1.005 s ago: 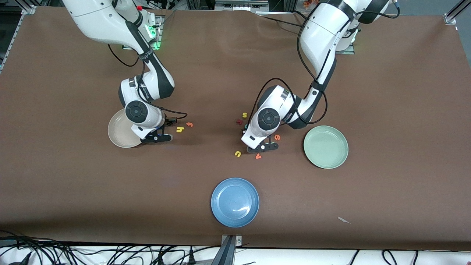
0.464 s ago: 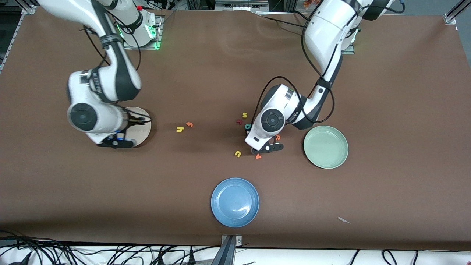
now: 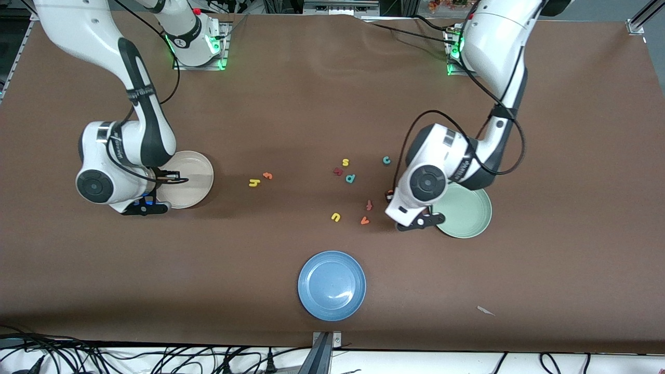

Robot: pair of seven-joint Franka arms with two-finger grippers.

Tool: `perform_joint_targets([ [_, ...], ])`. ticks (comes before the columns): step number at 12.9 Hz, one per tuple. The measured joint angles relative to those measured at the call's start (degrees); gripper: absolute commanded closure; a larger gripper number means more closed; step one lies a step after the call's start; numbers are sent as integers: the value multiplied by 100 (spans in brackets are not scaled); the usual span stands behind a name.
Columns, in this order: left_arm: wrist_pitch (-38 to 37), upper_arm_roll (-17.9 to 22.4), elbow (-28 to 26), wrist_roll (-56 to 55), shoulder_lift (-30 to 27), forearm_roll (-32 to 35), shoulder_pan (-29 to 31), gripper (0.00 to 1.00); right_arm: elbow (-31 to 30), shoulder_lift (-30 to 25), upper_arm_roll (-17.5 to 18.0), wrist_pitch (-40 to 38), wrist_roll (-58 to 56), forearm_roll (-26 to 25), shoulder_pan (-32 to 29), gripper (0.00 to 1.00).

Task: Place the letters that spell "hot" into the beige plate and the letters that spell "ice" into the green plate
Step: 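Grasp the blue o with the right gripper while the left gripper grasps the pink i, then drop the o on the white plate while the left gripper drops the i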

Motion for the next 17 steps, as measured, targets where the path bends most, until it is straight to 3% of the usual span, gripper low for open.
perform_joint_targets([
  [1,-3,9,-11,378,0,7,186,100,-18,109,1,136,-65,0,-1,78],
  [2,-3,13,-28,743,5,26,375,100,-19,191,0,214,-136,0,-2,65],
  [4,-4,17,-70,1196,64,183,634,100,-19,250,0,239,-228,0,-13,11],
  [5,-4,17,-84,1269,126,208,714,100,-18,251,0,239,-243,0,-24,1],
  [6,-3,17,-97,1307,206,209,765,100,-16,250,0,239,-244,0,-32,1],
  [7,-2,17,-107,1316,308,209,791,91,2,242,0,220,-244,2,-35,1],
  [8,3,14,-110,1318,429,209,792,32,55,203,3,146,-221,18,-33,1],
  [9,11,5,-110,1318,522,209,792,0,176,122,14,5,-118,73,-21,1],
  [11,12,0,-97,1318,554,209,792,0,445,-133,171,-248,366,247,-2,0],
  [14,13,-100,28,1317,450,208,777,0,640,-380,713,-311,1500,338,33,1],
  [17,15,-518,55,1099,196,-38,721,0,643,-301,1235,-12,2499,339,187,2],
])
